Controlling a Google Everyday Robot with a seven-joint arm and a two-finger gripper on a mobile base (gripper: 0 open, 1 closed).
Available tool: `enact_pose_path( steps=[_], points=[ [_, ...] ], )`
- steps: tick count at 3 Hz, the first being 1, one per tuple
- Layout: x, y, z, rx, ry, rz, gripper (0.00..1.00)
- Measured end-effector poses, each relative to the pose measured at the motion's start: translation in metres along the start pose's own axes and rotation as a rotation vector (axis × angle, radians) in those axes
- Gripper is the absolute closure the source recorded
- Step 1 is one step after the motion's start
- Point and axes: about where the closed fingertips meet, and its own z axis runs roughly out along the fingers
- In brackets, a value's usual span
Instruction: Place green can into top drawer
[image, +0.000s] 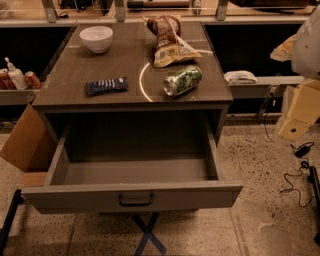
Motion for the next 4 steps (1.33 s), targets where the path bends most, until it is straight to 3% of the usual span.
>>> enact_pose_path(
  steps=[2, 4],
  points=[
    [-0.006, -0.007, -0.001, 0.002, -0.018, -0.023, 0.00],
    [-0.065, -0.049, 0.057, -0.076, -0.184, -0.272, 0.00]
  ],
)
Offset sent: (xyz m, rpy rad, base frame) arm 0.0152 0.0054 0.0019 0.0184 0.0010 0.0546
